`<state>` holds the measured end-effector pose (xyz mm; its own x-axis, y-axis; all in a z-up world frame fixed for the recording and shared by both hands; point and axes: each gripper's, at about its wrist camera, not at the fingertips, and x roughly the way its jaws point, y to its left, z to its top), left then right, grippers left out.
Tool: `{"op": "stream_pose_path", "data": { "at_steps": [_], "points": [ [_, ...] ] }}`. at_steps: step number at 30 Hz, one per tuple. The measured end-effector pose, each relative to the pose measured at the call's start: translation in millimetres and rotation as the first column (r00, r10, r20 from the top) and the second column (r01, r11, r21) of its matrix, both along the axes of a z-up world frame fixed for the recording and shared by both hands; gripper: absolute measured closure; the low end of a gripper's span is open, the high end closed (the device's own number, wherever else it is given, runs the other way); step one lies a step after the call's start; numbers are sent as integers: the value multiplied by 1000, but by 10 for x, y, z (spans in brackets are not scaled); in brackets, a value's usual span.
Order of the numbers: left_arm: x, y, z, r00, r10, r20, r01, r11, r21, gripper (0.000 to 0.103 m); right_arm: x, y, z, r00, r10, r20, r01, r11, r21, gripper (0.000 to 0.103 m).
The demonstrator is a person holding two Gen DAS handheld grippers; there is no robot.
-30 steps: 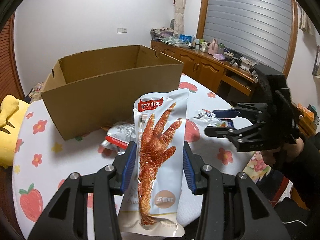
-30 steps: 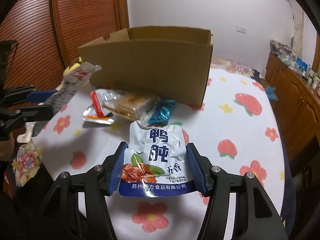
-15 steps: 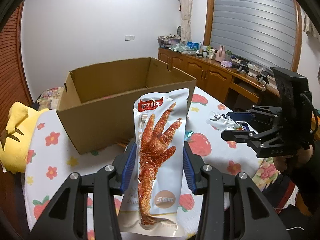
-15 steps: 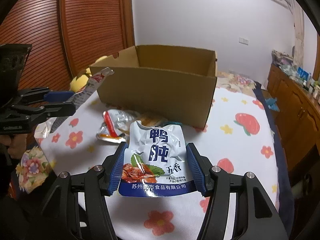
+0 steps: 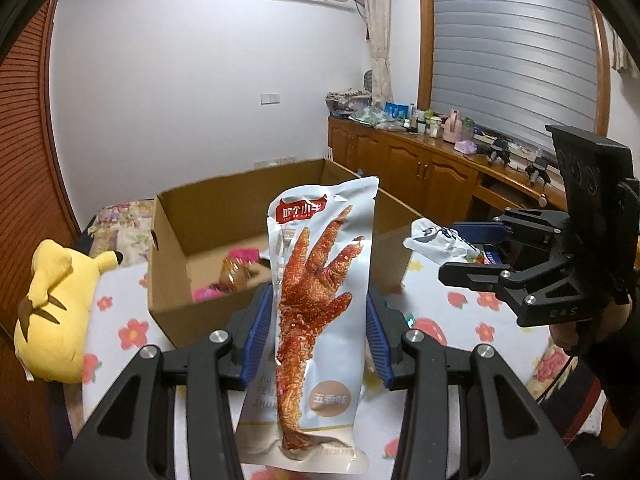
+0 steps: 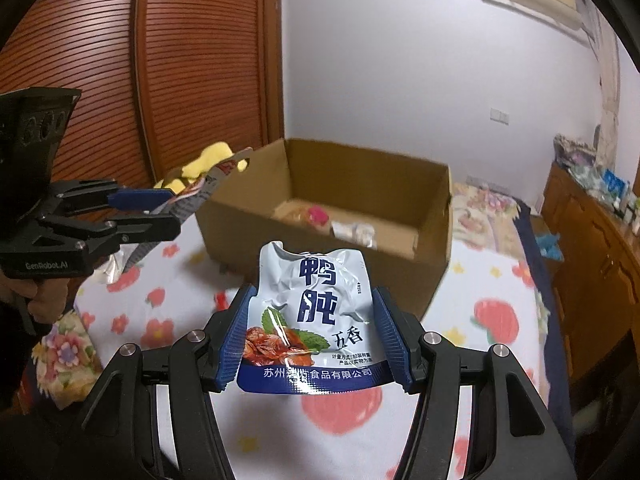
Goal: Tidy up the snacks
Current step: 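Lift both packs and carry them over the cardboard box, then open both tools to drop the packs into the box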
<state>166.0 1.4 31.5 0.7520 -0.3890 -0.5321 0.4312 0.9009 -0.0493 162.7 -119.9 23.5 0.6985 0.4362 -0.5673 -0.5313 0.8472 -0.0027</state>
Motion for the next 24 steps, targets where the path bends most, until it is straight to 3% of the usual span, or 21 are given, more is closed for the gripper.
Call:
{"op": "stream_pose_path", "data": {
  "at_steps": [7, 12, 24],
  "points": [
    [321, 74, 80, 1000, 28, 6, -28, 1000, 4, 60, 515, 122, 92, 1000, 10, 1, -10, 1000, -1, 42],
    [554, 96, 71, 999, 39, -7, -39, 999, 15, 60, 840, 123, -19, 999, 10, -49, -10, 1000, -3, 42],
    [934, 4, 43, 999, 38, -36, -37, 999, 38, 60, 1150, 163, -187, 993, -12, -115, 8, 999, -39, 40]
  ]
}}
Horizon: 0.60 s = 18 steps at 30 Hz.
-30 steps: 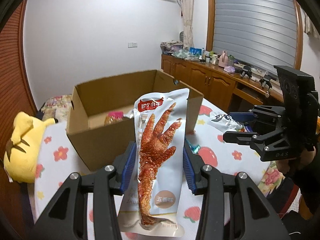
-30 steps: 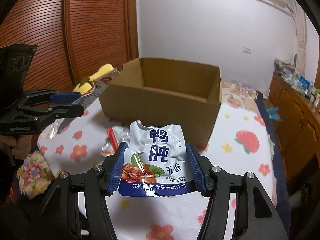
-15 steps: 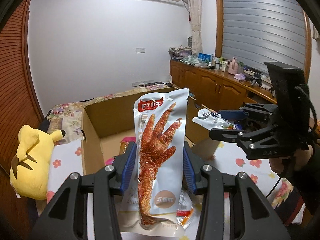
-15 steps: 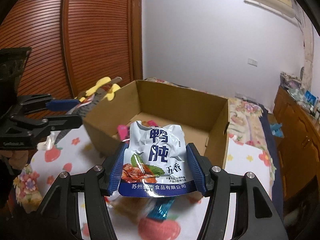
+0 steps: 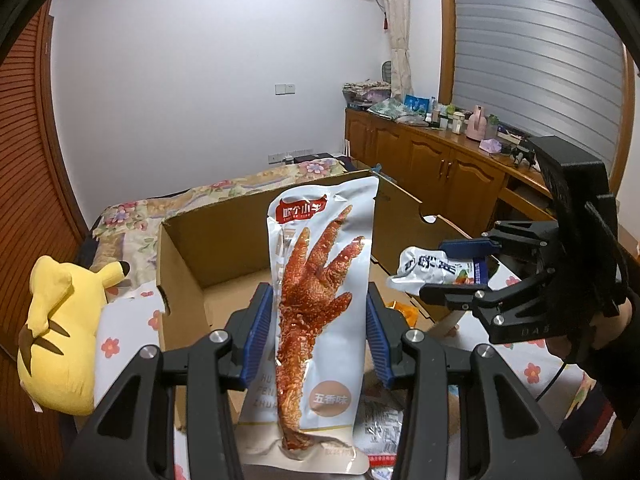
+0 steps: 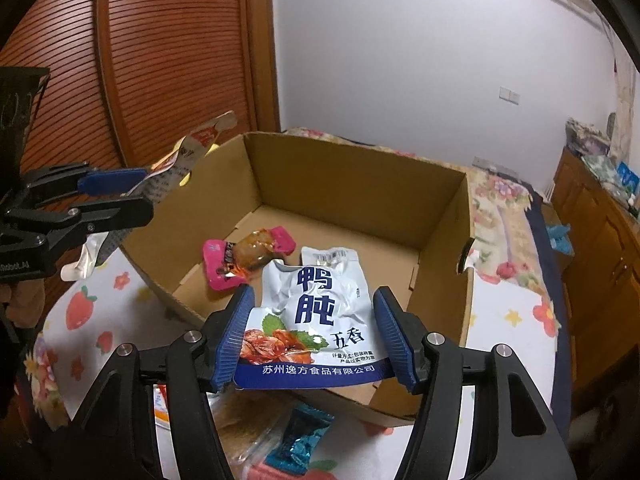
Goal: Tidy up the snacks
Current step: 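Open both tools to drop the packs into the box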
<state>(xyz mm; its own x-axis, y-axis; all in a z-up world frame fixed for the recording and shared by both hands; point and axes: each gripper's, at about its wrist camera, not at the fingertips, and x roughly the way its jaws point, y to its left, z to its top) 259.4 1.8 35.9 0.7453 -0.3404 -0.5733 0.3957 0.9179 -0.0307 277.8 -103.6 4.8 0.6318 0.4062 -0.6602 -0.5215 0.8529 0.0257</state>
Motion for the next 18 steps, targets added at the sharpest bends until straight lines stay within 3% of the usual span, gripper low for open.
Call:
{"op": "stream_pose_path", "data": {
  "at_steps": [4, 7, 18],
  "points": [
    [91, -49, -24, 1000, -4, -6, 4, 1000, 16, 59, 46, -26, -19, 1000, -5, -3, 5, 1000, 10, 39],
    [160, -69, -54, 1000, 3, -16, -3, 1000, 25, 59, 87, -45, -22, 1000, -17, -1, 17, 1000, 11, 33],
    [496, -62, -145, 997, 51, -56, -48, 997, 54, 57, -8, -211, 33, 1000, -24, 17, 23, 997, 70, 31]
  ]
}}
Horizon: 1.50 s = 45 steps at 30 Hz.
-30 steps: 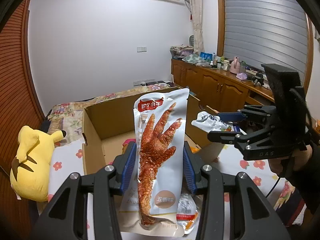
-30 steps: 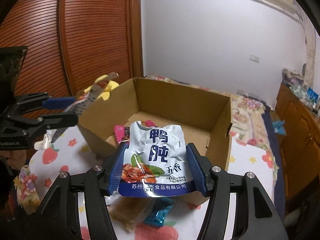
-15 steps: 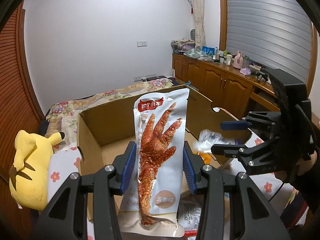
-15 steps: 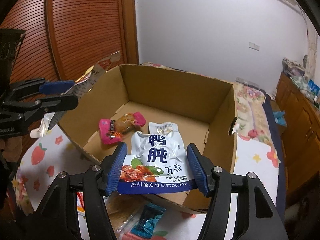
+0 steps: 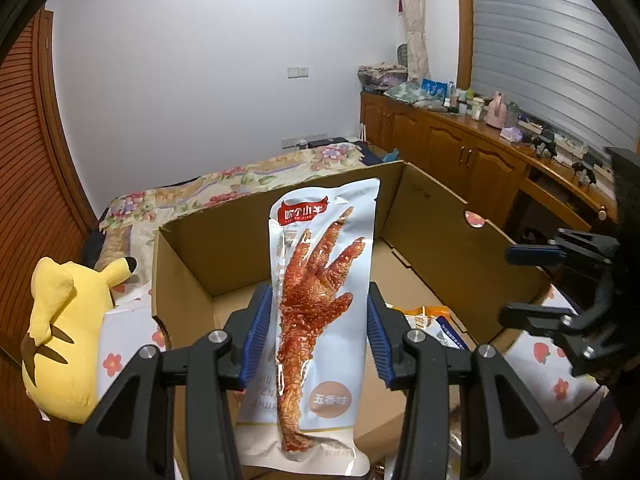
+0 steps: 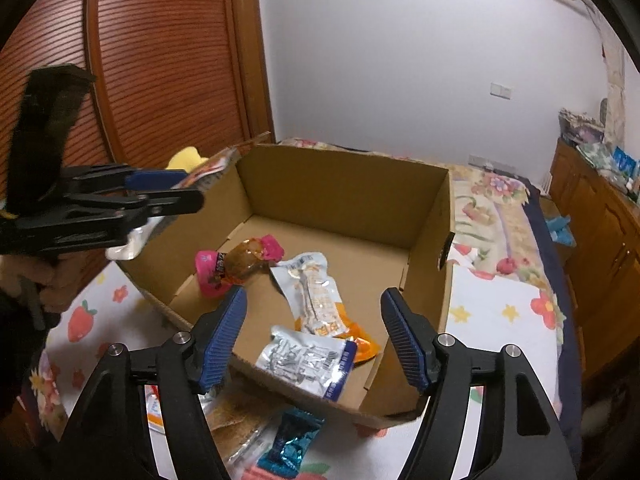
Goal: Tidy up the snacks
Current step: 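Open both tools to drop the packs into the box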
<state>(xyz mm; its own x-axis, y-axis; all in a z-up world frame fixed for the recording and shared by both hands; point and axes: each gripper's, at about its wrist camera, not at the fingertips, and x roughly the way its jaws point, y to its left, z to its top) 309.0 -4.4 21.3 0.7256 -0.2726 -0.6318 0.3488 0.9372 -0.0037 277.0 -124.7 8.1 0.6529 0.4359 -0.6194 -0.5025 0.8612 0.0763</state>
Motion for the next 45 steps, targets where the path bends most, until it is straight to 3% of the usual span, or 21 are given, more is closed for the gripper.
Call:
{"op": "stream_pose_path", "data": {
  "at_steps": [14, 20, 28, 45],
  "points": [
    [197, -41, -153, 998, 35, -53, -34, 999, 25, 47, -103, -7, 4, 1000, -1, 16, 1, 1000, -4, 28],
    [190, -84, -182, 998, 42, -51, -40, 998, 48, 46, -132, 11, -21, 1000, -3, 16, 3, 1000, -11, 24],
    [124, -49, -117, 999, 40, -27, -39, 999, 26, 46, -202, -9, -7, 1000, -13, 20, 14, 1000, -16, 24],
    [-795, -30, 36, 1000, -5, 26, 6, 1000, -20, 46, -826, -76, 80, 999, -37, 29, 37, 999, 10, 24]
  ]
}}
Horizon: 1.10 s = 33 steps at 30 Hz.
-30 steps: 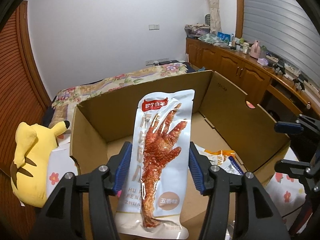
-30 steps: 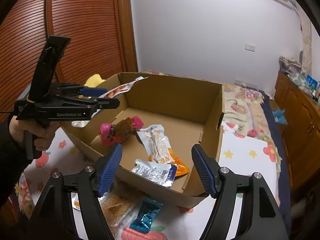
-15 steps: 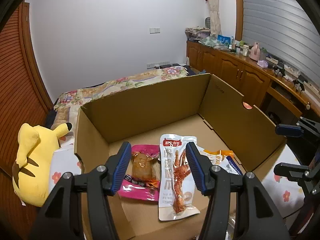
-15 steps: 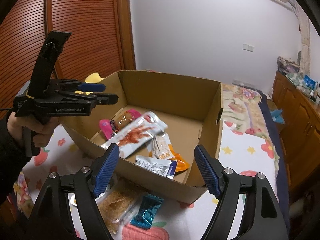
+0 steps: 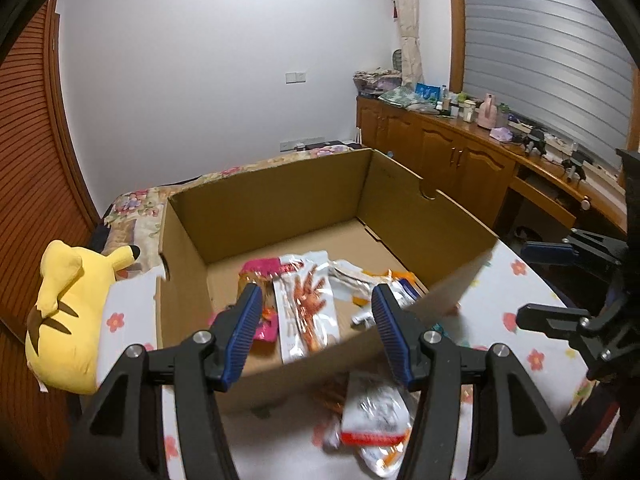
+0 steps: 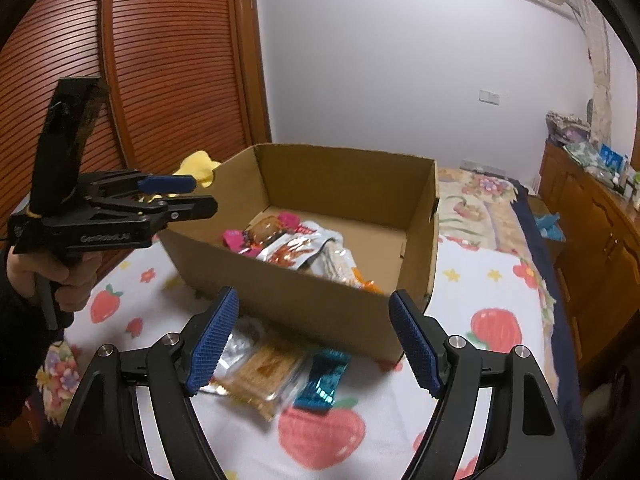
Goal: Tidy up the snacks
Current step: 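Lower both tools to the snacks beside the box and grasp the sesame bar with the right tool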
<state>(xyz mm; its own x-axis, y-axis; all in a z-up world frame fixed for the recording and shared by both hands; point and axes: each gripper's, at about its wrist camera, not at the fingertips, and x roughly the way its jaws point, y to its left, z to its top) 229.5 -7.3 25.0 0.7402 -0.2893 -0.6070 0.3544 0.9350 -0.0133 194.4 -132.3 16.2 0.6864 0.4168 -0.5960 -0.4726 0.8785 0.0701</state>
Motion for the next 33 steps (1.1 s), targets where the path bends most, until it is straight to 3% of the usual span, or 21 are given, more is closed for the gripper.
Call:
{"op": "stream_pose_path", "data": {
  "at_steps": [13, 24, 33],
  "points": [
    [-501, 63, -385, 999, -10, -49, 9, 1000, -14, 45, -333, 24, -145, 999, -28, -35, 28, 1000, -1, 24],
    [-677, 143, -963, 991, 17, -134, -18, 1000, -5, 45, -257, 151, -405, 995, -8, -104, 9, 1000, 4, 25],
    [-738, 187, -1112, 989, 26, -148, -27, 1000, -9, 45, 21, 372, -664, 983, 15, -183, -18, 1000, -12, 25]
  ]
}}
